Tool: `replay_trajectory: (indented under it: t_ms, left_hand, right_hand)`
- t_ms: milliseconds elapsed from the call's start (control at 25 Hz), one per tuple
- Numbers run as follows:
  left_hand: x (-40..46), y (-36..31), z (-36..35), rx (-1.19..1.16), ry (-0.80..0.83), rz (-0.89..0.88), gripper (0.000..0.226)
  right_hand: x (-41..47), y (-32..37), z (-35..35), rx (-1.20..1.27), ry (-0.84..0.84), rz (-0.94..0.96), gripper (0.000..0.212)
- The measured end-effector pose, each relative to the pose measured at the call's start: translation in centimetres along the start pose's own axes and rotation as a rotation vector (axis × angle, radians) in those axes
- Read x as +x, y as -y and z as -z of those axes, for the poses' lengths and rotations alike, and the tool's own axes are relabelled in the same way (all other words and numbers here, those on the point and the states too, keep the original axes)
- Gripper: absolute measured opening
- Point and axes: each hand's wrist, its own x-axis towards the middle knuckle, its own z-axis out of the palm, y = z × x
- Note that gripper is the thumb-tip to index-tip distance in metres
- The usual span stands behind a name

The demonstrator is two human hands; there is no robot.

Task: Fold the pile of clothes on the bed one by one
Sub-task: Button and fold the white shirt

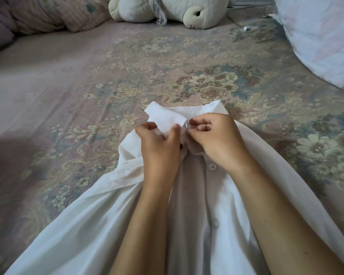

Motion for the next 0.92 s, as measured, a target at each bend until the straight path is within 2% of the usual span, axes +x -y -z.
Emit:
replay_trajectory:
  t_ms: [40, 120, 240, 360, 440, 560, 680, 760, 920]
  left_hand:
    - [0.3, 0.3, 0.1, 0.020, 0.002, -0.020, 0.037]
    - [0.5, 0.5, 0.2, 0.065, 0.005, -0.045, 0.037]
    - [0.1, 0.4, 0.4, 0.008, 0.029, -0.008, 0.036]
    - [-0.1, 0.1, 0.4, -0.064, 0.037, 0.044, 0.023]
    - [-0.1, -0.1, 0.4, -0.110, -0.007, 0.014, 0.015]
    - [-0.3, -0.2, 0.4, -0.093, -0.066, -0.041, 0.038]
    - [-0.2, -0.1, 0.4, -0.106, -0.096, -0.088, 0.046]
    - [0.0, 0.0, 0.5, -0.012, -0.128, -0.161, 0.042]
    - [-0.5, -0.6, 0.5, 0.414, -0.052, -0.396, 0.012]
  right_hand:
    - [0.1, -0.1, 0.0, -0.016, 0.031, 0.006, 0.003]
    - [0.1, 0.0, 0.2, -0.011, 0.107, 0.011, 0.012]
    - [-0.3, 0.4, 0.5, 0.063, 0.237, 0.008, 0.016]
    - [-0.5, 0.6, 0.6, 0.082, 0.243, 0.002, 0.023]
    - [-0.4, 0.6, 0.7, 0.123, 0.245, -0.010, 0.023]
    - [-0.4, 0.7, 0.9, 0.161, 0.263, -0.022, 0.020]
    - [-0.3, 0.8, 1.0, 0.183, 0.216, -0.018, 0.020]
    - [-0.3, 0.8, 1.2, 0.243, 0.210, -0.055, 0.019]
    - [-0.3, 0.9, 1.3, 0.321, 0.196, -0.074, 0.021]
